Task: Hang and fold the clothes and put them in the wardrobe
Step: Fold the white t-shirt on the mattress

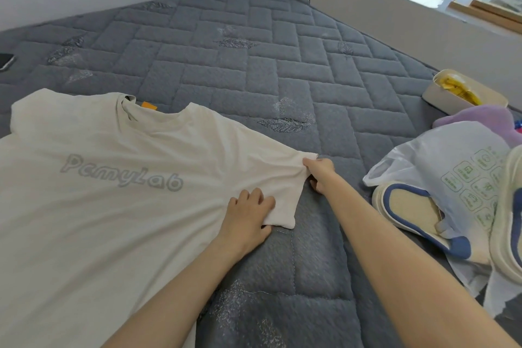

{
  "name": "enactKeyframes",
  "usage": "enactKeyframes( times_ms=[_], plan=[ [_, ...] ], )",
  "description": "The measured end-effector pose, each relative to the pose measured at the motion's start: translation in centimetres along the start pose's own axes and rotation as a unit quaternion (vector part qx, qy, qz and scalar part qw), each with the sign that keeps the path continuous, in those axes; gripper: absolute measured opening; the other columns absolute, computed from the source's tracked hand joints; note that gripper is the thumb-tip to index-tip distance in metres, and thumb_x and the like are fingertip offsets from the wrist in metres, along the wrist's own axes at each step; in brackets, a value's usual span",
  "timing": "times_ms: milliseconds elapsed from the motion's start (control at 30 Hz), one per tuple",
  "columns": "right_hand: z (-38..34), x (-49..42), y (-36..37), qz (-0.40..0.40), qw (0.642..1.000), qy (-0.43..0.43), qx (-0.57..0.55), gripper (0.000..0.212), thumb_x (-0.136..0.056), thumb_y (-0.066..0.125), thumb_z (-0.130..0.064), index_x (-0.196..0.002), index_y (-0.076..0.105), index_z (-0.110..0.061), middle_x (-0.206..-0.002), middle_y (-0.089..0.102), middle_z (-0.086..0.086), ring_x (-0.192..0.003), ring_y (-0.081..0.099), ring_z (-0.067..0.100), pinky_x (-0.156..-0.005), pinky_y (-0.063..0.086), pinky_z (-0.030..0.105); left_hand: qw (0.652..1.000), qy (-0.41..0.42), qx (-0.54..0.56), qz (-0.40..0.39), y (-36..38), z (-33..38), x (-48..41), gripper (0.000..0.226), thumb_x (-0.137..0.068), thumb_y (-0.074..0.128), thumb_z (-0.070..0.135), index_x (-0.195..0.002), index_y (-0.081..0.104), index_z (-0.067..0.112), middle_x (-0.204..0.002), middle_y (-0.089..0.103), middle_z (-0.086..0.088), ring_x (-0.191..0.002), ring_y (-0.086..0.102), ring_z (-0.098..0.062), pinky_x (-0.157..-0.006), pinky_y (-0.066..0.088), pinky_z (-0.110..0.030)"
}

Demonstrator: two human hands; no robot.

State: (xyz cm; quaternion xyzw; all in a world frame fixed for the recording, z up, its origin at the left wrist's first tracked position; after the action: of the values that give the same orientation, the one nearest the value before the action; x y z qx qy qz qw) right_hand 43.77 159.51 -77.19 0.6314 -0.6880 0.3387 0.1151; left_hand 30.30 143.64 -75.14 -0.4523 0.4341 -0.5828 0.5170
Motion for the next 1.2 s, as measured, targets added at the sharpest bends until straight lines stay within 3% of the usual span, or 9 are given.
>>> enactKeyframes(
  times_ms=[100, 233, 367, 533, 733, 800, 1000, 1067, 1200],
  plan=[
    [0.0, 0.0, -0.4, -0.013, 0.997, 0.021, -0.074, 0.014, -0.090, 0.050, -0.014, -0.077, 0.047, -0.017, -0.081, 0.048, 0.002, -0.067, 0.044, 0.014, -0.054, 0.034, 0.022, 0.999, -0.002, 0.035, 0.026, -0.3, 0.0, 0.5, 0.021, -0.091, 0.042, 0.034, -0.108, 0.047, 0.023, -0.112, 0.047, 0.003, -0.101, 0.044, -0.021, -0.078, 0.036, -0.032],
    [-1.0, 1.0, 0.2, 0.030, 0.991, -0.021, -0.126, 0.006, -0.089, 0.053, -0.009, -0.094, 0.050, -0.009, -0.088, 0.051, 0.008, -0.062, 0.043, 0.014, -0.056, 0.036, 0.025, 0.985, -0.077, 0.130, 0.083, -2.2, -1.0, 1.7, 0.010, -0.083, 0.045, 0.032, -0.086, 0.042, 0.023, -0.086, 0.052, 0.007, -0.079, 0.048, -0.018, -0.056, 0.028, -0.029],
    [-4.7, 3.4, 3.4, -0.016, 0.986, -0.068, -0.152, 0.018, -0.086, 0.057, -0.013, -0.072, 0.045, -0.012, -0.071, 0.050, 0.006, -0.056, 0.046, 0.017, -0.045, 0.039, 0.022, 0.925, -0.212, 0.295, 0.112, -3.6, -4.0, 3.1, 0.020, -0.078, 0.056, 0.032, -0.070, 0.041, 0.020, -0.064, 0.054, 0.004, -0.063, 0.050, -0.019, -0.053, 0.034, -0.030],
    [-8.6, 7.4, 9.5, -0.125, 0.975, -0.086, -0.165, 0.018, -0.087, 0.059, -0.006, -0.072, 0.050, -0.008, -0.057, 0.053, 0.006, -0.034, 0.051, 0.008, -0.036, 0.046, 0.018, 0.883, -0.287, 0.372, 0.029, -3.2, -8.8, 5.2, 0.020, -0.081, 0.058, 0.026, -0.068, 0.047, 0.016, -0.062, 0.051, 0.003, -0.061, 0.049, -0.016, -0.056, 0.034, -0.029],
    [-8.4, 9.7, 17.0, -0.228, 0.964, -0.132, 0.018, 0.002, -0.088, 0.060, -0.013, -0.086, 0.058, -0.012, -0.079, 0.059, 0.004, -0.065, 0.057, 0.013, -0.053, 0.045, 0.024, 0.789, -0.359, 0.499, -0.010, -1.8, -12.8, 7.6, 0.016, -0.082, 0.059, 0.020, -0.067, 0.061, 0.014, -0.070, 0.064, -0.003, -0.052, 0.049, -0.016, -0.051, 0.039, -0.023],
    [-7.8, 9.9, 18.2, -0.264, 0.946, -0.168, 0.079, 0.020, -0.090, 0.059, -0.015, -0.106, 0.066, -0.006, -0.089, 0.060, 0.003, -0.074, 0.054, 0.014, -0.062, 0.043, 0.023, 0.775, -0.371, 0.510, -0.049, -1.4, -13.5, 8.3, 0.016, -0.082, 0.061, 0.024, -0.074, 0.067, 0.012, -0.075, 0.067, -0.002, -0.049, 0.050, -0.014, -0.046, 0.041, -0.020],
    [-6.8, 8.2, 14.7, -0.054, 0.930, -0.319, 0.176, 0.031, -0.091, 0.045, -0.008, -0.117, 0.060, -0.015, -0.125, 0.058, 0.005, -0.119, 0.048, 0.020, -0.090, 0.039, 0.028, 0.716, -0.443, 0.538, 0.046, -1.7, -15.6, 8.1, 0.045, -0.080, 0.063, 0.049, -0.073, 0.068, 0.005, -0.072, 0.073, -0.008, -0.055, 0.065, -0.027, -0.061, 0.058, -0.034],
    [-6.1, 8.4, 13.6, -0.002, 0.886, -0.399, 0.237, 0.033, -0.094, 0.046, -0.011, -0.125, 0.055, -0.013, -0.133, 0.052, 0.008, -0.129, 0.039, 0.026, -0.097, 0.034, 0.033, 0.758, -0.440, 0.479, 0.050, -2.0, -15.8, 7.8, 0.040, -0.079, 0.062, 0.050, -0.068, 0.063, 0.012, -0.063, 0.072, -0.004, -0.054, 0.067, -0.022, -0.058, 0.054, -0.027],
    [-2.5, 9.0, 15.6, -0.135, 0.730, -0.476, 0.471, 0.053, -0.100, 0.038, -0.038, -0.150, 0.022, -0.030, -0.160, 0.005, 0.005, -0.147, -0.002, 0.030, -0.117, 0.005, 0.044, 0.811, -0.433, 0.393, 0.025, -1.9, -16.0, 7.7, 0.025, -0.077, 0.062, 0.034, -0.060, 0.060, 0.016, -0.052, 0.067, -0.002, -0.049, 0.062, -0.014, -0.063, 0.052, -0.025]
  ],
)
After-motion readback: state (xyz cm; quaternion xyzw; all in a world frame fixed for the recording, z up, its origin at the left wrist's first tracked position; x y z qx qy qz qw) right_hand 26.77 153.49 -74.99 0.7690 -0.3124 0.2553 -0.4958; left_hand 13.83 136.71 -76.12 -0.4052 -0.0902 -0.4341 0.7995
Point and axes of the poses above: each hand's wrist, its own x-axis away from the middle knuckle, its own y-axis out of the palm, z = x × y, the point moved 5 cm from there along -x, towards the middle knuckle
